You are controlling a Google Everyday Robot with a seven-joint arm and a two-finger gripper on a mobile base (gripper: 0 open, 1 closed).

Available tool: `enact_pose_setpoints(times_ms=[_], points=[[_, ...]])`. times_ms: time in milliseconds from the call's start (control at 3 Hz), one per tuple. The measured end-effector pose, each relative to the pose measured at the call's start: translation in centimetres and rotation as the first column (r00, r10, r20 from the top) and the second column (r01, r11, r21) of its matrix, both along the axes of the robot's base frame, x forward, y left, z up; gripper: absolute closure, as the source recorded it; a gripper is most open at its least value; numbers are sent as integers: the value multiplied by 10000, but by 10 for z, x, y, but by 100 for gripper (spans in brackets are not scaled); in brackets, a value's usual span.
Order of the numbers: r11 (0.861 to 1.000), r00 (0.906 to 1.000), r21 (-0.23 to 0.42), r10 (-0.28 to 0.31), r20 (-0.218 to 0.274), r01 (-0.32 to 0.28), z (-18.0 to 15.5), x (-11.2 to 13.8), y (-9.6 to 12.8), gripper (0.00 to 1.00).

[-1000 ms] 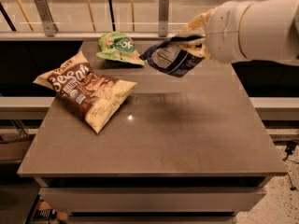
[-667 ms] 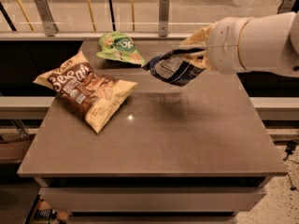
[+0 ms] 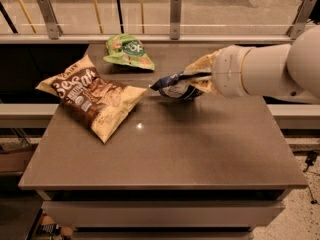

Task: Move blue chip bag near brown chip bag

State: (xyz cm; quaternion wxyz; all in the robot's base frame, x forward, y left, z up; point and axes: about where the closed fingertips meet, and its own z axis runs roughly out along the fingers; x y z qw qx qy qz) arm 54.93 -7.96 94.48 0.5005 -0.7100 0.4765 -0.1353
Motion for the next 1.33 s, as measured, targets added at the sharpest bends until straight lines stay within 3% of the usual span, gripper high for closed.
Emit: enact_pose_setpoints(times_ms=[333, 667, 1000, 1333], points=[[9979, 9973, 72, 645, -352, -643, -24, 2, 23, 100], [9825, 9801, 64, 1859, -694, -1859, -39, 1, 52, 100], [9453, 9401, 24, 3246, -1036, -3262, -48, -10, 77, 82], [9416, 9357, -5, 3347, -1119, -3369, -49, -14, 79, 59]])
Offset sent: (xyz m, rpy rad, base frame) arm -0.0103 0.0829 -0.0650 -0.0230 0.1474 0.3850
